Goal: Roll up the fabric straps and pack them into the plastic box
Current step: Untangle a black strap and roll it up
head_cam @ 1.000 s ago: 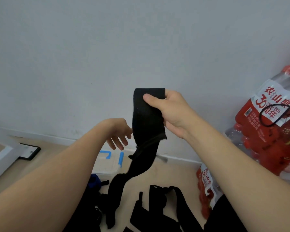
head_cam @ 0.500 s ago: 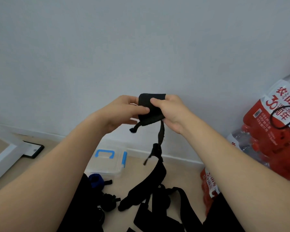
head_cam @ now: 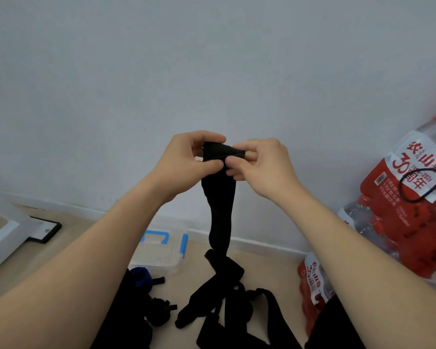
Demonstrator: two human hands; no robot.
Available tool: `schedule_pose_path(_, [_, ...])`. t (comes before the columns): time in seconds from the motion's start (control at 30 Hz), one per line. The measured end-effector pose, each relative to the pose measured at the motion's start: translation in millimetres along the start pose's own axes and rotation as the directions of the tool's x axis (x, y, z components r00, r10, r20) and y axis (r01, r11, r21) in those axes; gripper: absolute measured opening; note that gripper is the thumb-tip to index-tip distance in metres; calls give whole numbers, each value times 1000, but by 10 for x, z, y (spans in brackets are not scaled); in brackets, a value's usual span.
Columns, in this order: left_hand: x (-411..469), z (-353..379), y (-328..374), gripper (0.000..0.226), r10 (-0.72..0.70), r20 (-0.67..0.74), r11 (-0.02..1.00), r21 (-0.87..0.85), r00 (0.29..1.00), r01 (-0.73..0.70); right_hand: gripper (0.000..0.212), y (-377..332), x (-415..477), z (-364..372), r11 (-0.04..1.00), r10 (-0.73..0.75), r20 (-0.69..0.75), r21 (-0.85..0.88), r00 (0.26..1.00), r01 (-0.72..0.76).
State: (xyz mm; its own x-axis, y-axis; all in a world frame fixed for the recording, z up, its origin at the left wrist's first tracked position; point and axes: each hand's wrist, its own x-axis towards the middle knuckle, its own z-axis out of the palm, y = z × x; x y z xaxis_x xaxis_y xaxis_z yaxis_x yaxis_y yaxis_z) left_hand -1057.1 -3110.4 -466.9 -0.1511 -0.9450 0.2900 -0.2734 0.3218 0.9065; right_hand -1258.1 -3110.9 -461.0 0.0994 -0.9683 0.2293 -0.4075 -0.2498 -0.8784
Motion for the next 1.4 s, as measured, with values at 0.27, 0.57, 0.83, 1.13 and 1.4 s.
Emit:
schedule_pose_path(0.27, [22,9,-20,17,81,0,995,55,997,-81,17,11,-63,-27,944,-285,-153,-216,946,250])
schedule_pose_path(0.57, [3,61,35,21,7,83,957,-290,997,18,25,6,-34,-67,948,-317,-176,-50,932,313])
schedule_pose_path(0.83, [6,11,-4,29,28,26,975,-222,999,-21,23,50,-59,-108,979,-204,-80,-43,976,201])
schedule_pose_path(1.13, [-25,22,28,20,-88,135,938,-322,987,128,12,61,-43,-114,961,-254,-103,-141,962,239])
schedule_pose_path(1.4, [-44,22,33,38,-45,-5,984,-172,999,43,19,94,-57,-170,993,-89,106,-62,990,96])
